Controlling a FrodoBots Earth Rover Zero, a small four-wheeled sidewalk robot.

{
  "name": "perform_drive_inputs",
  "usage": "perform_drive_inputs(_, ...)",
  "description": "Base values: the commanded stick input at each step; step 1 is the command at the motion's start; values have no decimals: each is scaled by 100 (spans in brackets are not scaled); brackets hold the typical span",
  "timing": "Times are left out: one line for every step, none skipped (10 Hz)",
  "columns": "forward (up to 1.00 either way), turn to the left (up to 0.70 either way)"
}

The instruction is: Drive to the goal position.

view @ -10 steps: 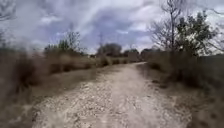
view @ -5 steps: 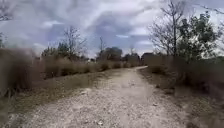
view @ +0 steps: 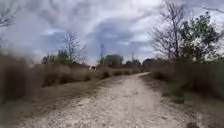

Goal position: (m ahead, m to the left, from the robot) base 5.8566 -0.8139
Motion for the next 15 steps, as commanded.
perform_drive_inputs(50, -50)
perform_drive_inputs(50, -50)
perform_drive_inputs(50, -50)
perform_drive_inputs(50, -20)
perform_drive_inputs(50, 0)
perform_drive_inputs(50, 0)
perform_drive_inputs(50, 0)
perform_drive_inputs(50, 0)
perform_drive_inputs(50, 0)
perform_drive_inputs(50, 0)
perform_drive_inputs(50, 0)
perform_drive_inputs(50, 0)
perform_drive_inputs(50, 0)
perform_drive_inputs(50, 0)
perform_drive_inputs(50, 0)
